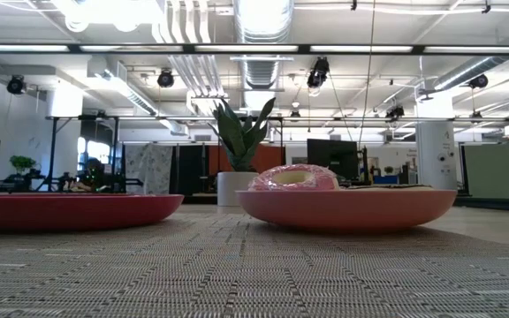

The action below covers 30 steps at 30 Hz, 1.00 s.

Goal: Pick & Place donuts
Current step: Put the small white donut on the dark pink plate

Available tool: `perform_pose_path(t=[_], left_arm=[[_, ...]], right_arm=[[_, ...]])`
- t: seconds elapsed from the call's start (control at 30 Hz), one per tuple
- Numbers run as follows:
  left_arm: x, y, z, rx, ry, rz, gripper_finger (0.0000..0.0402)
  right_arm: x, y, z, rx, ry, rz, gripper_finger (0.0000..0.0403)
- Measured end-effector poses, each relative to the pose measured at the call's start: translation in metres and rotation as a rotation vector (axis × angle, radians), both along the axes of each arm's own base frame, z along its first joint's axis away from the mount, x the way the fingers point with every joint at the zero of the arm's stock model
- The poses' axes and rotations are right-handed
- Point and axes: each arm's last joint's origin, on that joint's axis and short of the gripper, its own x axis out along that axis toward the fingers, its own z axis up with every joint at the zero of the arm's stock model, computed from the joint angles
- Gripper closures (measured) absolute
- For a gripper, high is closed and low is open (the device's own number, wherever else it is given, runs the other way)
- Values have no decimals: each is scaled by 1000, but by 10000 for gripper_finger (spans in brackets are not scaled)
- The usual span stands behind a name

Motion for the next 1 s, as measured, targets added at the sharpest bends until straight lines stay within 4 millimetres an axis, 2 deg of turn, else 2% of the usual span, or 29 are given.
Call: perform_pose_path(t=[0.3,0.5,0.73,0.87,1.0], left_arm=[[1,2,-2,23,0,34,359],[3,6,-5,31,28,68,382],[1,13,-6,46,37,82,382],[-2,19,-5,59,29,116,382],[-4,29,-11,118,81,142,382]], right_arm=[[-1,-2,-1,69,11,-77,390],[-2,-5,-3,218,-32,-95,379],[-4,-5,-2,307,-70,-101,293],[-6,-8,-4,439,-99,-187,239],[-7,-7,-11,546,-108,-281,204]])
